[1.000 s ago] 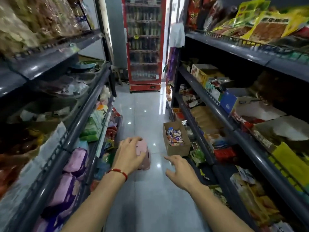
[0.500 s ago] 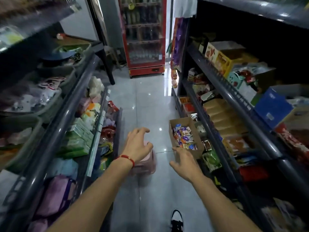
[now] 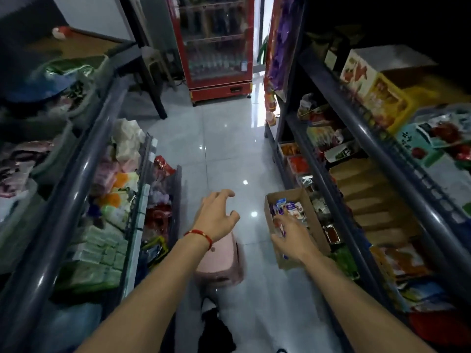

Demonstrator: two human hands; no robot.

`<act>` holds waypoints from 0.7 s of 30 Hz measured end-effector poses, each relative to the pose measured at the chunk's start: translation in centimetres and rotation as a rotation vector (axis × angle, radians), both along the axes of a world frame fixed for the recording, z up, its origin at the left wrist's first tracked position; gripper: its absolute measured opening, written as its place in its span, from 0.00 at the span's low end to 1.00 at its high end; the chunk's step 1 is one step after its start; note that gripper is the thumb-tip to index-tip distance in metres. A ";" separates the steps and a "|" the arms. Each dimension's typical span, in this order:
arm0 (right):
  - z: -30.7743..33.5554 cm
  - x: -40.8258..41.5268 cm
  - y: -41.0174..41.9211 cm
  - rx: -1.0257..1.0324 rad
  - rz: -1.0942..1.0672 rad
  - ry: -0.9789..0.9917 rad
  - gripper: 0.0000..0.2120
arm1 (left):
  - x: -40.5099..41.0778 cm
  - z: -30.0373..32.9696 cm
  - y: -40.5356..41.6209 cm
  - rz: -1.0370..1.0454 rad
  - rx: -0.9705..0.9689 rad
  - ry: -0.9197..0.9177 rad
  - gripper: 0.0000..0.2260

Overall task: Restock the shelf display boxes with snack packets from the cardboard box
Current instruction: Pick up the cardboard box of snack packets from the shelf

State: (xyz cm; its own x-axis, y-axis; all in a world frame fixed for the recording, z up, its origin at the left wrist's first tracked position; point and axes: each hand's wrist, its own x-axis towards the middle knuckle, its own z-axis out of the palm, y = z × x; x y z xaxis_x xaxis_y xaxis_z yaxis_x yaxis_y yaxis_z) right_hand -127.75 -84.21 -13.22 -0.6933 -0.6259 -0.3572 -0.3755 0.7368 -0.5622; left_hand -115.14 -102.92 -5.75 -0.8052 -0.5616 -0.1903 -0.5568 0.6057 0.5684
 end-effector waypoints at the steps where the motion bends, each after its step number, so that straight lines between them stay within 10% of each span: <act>1: 0.0 -0.5 -1.1 0.008 -0.022 0.005 0.27 | -1.1 -0.6 -1.4 -0.027 0.010 0.005 0.23; 21: -5.7 -15.1 -1.8 0.297 -0.455 -0.098 0.29 | -30.5 -4.1 -5.8 -0.736 -0.133 -0.239 0.21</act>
State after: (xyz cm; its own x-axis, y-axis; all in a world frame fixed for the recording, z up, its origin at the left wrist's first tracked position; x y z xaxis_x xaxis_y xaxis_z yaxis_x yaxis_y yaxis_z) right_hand -142.89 -85.98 -18.89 -0.8252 -0.1335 -0.5488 0.0613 0.9448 -0.3220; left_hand -145.60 -108.71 -9.80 -0.9248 0.0703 -0.3740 -0.0840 0.9208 0.3808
